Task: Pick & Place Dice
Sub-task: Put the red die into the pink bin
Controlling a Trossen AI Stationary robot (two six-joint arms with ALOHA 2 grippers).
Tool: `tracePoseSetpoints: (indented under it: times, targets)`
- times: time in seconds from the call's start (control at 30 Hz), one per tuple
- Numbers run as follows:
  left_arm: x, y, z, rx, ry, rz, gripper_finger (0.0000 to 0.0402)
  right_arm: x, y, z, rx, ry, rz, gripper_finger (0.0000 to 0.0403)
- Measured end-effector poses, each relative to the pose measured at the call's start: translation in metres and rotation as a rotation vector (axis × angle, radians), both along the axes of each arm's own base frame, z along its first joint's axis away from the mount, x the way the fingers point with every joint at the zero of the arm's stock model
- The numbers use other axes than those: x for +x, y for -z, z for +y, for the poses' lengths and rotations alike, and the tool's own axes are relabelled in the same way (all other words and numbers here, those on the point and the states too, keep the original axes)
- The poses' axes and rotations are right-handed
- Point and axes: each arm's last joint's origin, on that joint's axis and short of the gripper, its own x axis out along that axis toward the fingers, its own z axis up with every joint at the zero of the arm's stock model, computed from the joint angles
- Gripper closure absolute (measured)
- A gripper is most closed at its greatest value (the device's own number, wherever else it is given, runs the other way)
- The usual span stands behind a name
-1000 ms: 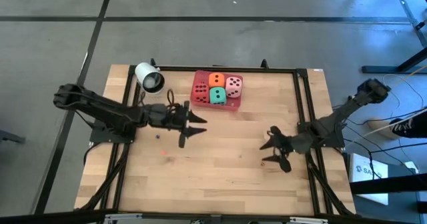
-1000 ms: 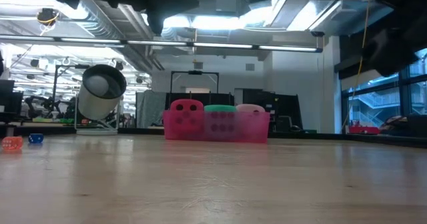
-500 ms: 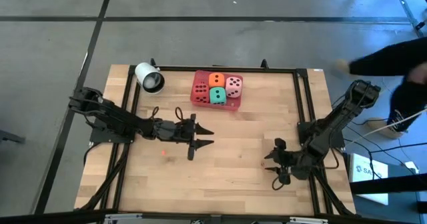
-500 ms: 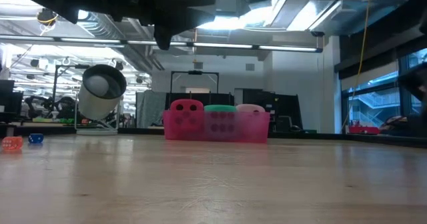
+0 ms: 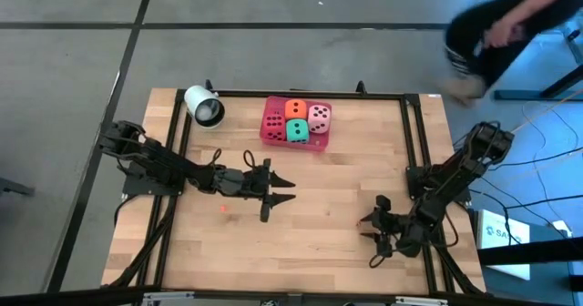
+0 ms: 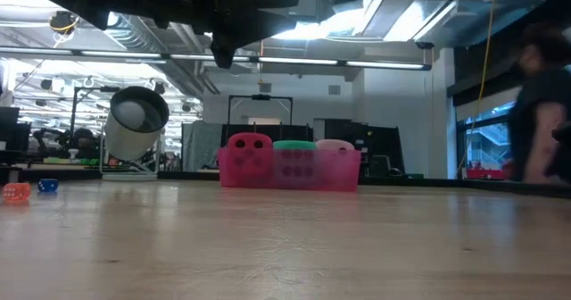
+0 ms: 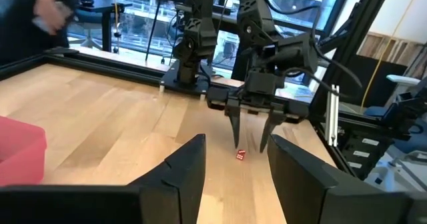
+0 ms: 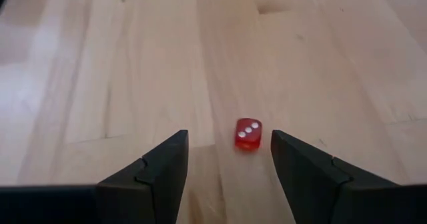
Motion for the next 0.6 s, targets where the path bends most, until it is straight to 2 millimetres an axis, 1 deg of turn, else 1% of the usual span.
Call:
tracePoseSetpoints:
  times: [0.17,0.37,0.6]
  targets:
    - [0.0,0.0,0.0,0.0,0.0,0.0,0.0246,0.0014,0.0059,0.0011,-0.009,0.015,-0.001,0.0189]
    - [0.0,0.0,0.0,0.0,0.0,0.0,0.0245,0.0029,0.0055,-0.0002,-0.032,0.047,-0.041,0.0189]
    - [0.0,0.0,0.0,0.0,0.0,0.0,0.0249,0.0081,0.0059,-0.0041,-0.028,0.067,-0.026,0.019]
